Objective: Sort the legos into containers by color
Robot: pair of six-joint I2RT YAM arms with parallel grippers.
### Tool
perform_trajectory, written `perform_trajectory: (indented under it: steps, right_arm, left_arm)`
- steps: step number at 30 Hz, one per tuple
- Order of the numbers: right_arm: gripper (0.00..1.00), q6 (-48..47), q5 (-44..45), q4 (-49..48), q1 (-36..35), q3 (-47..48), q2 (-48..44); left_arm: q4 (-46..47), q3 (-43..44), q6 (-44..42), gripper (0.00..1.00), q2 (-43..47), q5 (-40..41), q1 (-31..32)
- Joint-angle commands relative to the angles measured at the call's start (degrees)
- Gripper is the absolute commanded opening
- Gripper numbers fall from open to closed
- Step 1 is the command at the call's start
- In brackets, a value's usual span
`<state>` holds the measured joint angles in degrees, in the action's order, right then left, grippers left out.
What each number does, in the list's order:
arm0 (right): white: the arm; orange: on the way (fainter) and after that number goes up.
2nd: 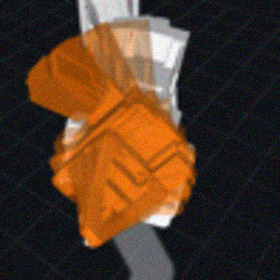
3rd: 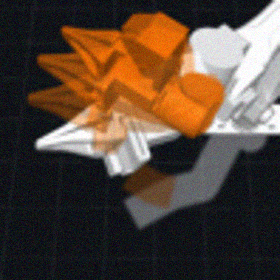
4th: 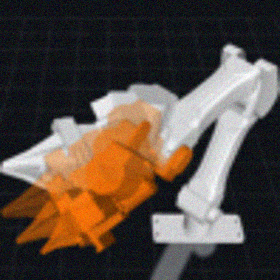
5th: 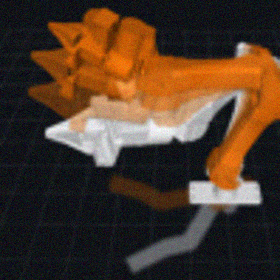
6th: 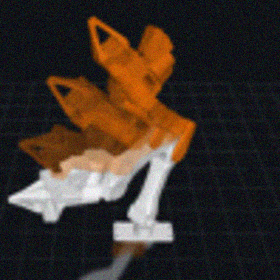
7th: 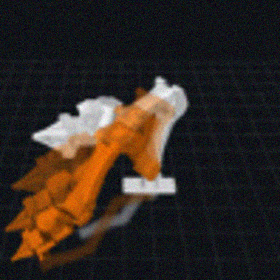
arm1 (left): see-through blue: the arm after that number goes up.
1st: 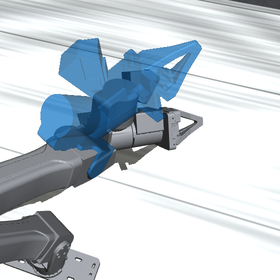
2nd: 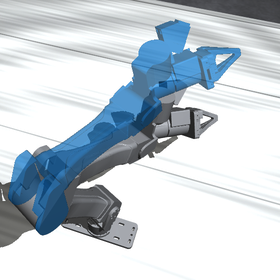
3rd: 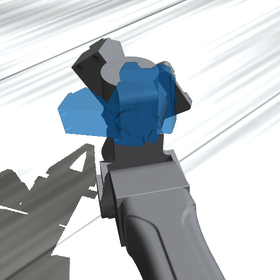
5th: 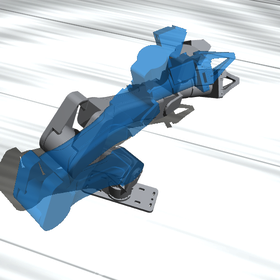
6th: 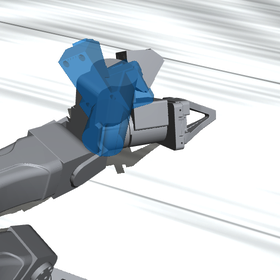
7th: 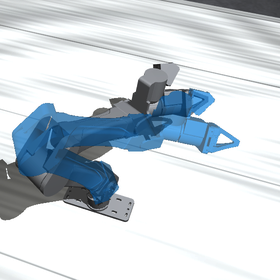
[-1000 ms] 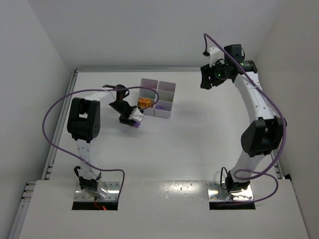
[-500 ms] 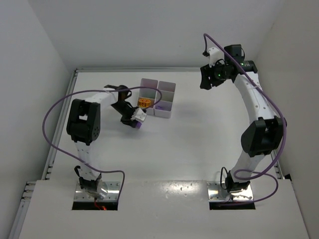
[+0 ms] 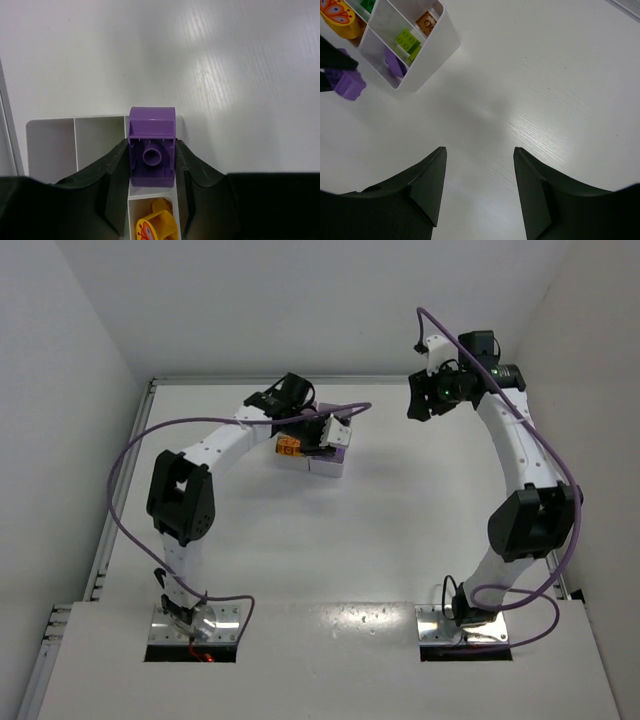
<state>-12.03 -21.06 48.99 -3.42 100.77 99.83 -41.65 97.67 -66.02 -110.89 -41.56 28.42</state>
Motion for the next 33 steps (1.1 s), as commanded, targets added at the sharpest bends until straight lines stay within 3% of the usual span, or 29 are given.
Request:
perform_trajectory:
  steps: [1, 12, 33]
  right_arm:
    - [0.57, -0.3, -0.6, -1.1, 0.5, -0.5, -3.2]
    - [0.57, -0.3, -1.6, -0.6, 2.9, -1.5, -4.4]
    - [0.57, -0.3, -2.1, -0.6, 3.4, -0.5, -2.7]
  left_arm:
    - [4.5, 3.8, 6.2, 0.09, -4.3, 0.3, -0.8]
    - [5.0, 10.9, 6.3, 0.09, -13.0, 3.2, -0.8]
    - [5.0, 2.9, 2.5, 0.21, -13.0, 5.1, -4.4]
